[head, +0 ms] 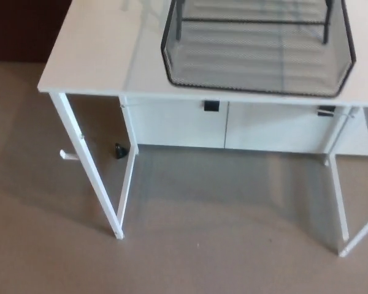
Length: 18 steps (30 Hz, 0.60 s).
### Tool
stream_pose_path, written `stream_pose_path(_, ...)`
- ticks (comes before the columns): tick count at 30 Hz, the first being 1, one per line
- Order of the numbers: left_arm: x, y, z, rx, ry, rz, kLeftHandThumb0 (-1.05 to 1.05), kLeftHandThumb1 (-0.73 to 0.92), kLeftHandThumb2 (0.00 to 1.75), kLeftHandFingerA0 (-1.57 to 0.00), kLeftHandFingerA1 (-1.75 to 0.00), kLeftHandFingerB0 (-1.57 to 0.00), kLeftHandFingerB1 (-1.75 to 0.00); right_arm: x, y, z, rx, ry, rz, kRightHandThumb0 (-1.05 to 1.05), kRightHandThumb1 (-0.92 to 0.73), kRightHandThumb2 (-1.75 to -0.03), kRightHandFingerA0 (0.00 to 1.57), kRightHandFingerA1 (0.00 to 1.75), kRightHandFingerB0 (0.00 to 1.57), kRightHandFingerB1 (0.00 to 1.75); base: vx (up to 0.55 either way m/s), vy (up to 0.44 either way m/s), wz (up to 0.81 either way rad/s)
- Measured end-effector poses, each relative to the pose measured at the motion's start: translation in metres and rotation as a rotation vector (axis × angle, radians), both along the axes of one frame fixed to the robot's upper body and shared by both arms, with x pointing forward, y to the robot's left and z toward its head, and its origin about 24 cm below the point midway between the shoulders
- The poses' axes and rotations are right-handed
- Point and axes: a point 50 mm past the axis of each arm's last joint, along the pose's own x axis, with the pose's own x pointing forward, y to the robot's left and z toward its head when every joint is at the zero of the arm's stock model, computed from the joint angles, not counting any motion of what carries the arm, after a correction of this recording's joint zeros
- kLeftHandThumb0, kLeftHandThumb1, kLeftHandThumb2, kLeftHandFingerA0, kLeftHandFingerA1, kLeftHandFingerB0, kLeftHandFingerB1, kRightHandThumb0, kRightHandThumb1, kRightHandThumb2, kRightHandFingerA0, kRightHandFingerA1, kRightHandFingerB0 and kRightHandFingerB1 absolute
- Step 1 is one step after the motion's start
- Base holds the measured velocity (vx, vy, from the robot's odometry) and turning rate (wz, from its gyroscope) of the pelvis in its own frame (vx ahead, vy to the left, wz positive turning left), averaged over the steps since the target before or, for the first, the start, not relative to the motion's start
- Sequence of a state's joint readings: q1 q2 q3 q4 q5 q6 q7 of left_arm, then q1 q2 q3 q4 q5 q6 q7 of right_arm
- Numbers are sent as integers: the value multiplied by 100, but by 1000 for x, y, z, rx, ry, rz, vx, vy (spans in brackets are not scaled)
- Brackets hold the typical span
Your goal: The robot walk towards a table in front and then pushes a layer of a file tray back to its original position using its right hand
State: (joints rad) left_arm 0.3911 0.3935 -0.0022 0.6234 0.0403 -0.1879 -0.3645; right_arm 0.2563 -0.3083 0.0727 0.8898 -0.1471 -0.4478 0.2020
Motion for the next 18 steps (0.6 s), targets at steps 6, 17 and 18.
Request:
stream_pose_path(6, -3, 0, -1, 9, -3, -15, -58, 44, 74, -38, -45, -32, -42, 0, 1, 0, -4, -8, 9, -31, -64, -58, 71, 47, 53, 42, 201, 12, -8)
stream_pose_path(17, 4, 2, 3, 28, -41, -25, -59, 43, 74, -40, -46, -33, -43, 7, 9, -1, 12, -38, 13, -26, -64, -59, 69, 46, 53, 43, 224, 147, -6)
stream_pose_path(18, 4, 2, 3, 30, -42, -24, -58, 43, 74, -41, -46, -33, -43, 8, 9, -1, 13, -38, 12, -26, -64, -59, 68, 46, 53, 43, 136, -19, 8)
